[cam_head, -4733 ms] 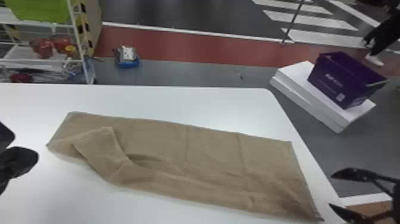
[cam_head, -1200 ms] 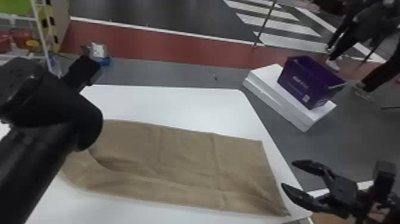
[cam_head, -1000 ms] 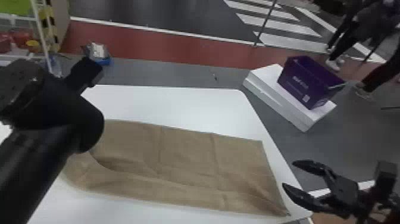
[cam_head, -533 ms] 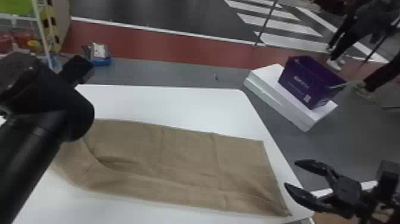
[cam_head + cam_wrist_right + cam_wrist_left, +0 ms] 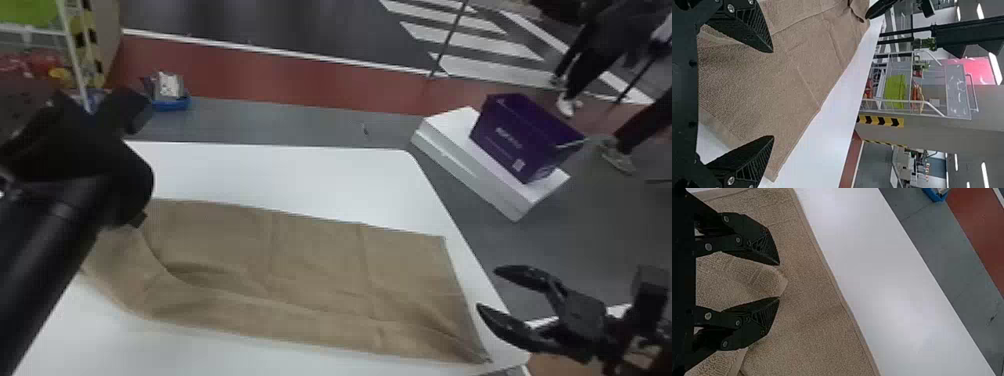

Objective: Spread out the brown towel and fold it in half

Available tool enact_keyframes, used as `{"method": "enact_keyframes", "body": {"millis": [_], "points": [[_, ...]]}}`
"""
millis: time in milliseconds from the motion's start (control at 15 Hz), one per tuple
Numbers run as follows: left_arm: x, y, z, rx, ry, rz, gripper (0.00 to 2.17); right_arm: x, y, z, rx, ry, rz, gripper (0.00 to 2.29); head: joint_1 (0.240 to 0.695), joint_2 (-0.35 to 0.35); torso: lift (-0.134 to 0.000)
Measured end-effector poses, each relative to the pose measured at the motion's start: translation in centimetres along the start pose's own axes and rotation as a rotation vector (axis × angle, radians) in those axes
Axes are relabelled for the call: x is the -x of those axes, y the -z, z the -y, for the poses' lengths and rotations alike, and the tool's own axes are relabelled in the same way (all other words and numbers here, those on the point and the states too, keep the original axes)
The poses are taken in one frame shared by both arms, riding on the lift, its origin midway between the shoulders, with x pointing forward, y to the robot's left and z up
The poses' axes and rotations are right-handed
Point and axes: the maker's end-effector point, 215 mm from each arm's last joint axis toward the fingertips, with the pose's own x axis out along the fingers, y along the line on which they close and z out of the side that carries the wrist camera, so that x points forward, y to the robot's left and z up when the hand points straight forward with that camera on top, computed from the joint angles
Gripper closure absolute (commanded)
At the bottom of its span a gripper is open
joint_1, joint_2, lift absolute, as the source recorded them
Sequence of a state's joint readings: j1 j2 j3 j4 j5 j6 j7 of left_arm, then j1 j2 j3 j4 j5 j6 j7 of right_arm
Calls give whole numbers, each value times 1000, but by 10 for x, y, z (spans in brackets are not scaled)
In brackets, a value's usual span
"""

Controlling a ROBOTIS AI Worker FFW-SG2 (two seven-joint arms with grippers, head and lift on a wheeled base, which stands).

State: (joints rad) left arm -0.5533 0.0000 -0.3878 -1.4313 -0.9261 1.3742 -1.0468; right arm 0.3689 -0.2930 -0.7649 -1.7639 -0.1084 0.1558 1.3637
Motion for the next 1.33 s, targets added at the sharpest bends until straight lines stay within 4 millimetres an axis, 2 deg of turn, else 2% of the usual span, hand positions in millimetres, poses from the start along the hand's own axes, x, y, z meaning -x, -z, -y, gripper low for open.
{"method": "enact_keyframes", "body": {"millis": [400,467,533,667,867,1000,1133,1333], "points": [[-7,9,5,10,60,-39,694,3,0,1,-1,5,0,113,695,-335,-134],[-6,9,6,11,67,-41,765,2,0,1,-1,4,1,113,695,-336,-134],[-6,9,6,11,68,-42,1281,2,0,0,-2,3,1,113,695,-336,-134],[-6,10,4,14,63,-40,1848,1,1,0,-3,3,2,113,695,-333,-134],[3,7,18,10,100,12,1905,1,2,0,-5,4,1,113,695,-344,-134],[19,1,28,20,139,86,1905,0,1,0,-4,1,3,113,695,-350,-134],[46,-4,34,47,170,192,1902,-4,0,1,-1,-3,5,113,695,-350,-134],[99,5,21,137,188,369,1902,-14,-2,0,2,-18,8,113,695,-350,-134]]}}
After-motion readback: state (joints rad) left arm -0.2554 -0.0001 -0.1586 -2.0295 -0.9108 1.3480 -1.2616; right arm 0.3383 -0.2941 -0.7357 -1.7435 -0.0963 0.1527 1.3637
